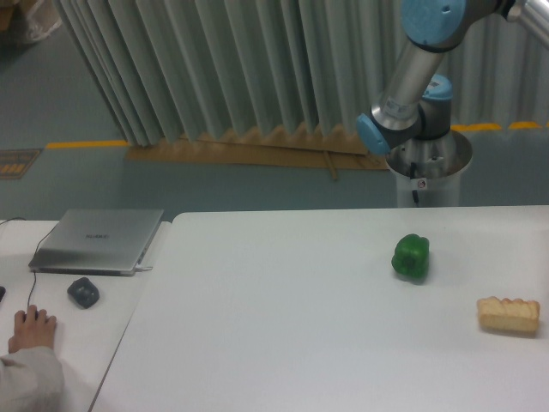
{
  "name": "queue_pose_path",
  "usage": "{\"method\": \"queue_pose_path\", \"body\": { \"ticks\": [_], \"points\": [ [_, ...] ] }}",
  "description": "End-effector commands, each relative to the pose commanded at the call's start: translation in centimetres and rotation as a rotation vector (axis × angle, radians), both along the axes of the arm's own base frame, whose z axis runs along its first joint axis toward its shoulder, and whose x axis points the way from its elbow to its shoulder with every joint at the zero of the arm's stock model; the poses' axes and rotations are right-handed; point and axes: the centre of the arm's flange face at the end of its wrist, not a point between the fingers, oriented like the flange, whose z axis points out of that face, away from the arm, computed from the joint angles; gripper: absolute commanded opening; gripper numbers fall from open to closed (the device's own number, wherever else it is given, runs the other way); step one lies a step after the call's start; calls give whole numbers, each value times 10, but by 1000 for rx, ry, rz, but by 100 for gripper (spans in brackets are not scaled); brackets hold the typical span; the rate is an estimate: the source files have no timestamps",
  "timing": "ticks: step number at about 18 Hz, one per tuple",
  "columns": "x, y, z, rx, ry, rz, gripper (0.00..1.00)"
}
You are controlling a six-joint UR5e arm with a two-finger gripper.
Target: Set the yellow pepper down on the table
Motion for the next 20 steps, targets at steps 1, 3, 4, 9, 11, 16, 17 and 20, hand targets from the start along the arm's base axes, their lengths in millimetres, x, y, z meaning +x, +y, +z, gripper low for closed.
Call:
{"method": "queue_pose_path", "body": {
  "ticks": [1,3,4,9,11,16,17,20],
  "points": [
    [-2,1,0,-1,2,2,100],
    [-3,-1,4,1,9,3,100],
    [-3,0,9,4,17,2,100],
    [-5,-2,5,4,12,5,100],
    [-7,-6,1,3,6,12,100],
    [-7,-6,-3,0,0,12,100],
    [-7,-6,-4,-1,-3,12,100],
    [-6,-6,-8,-3,-9,11,100]
  ]
}}
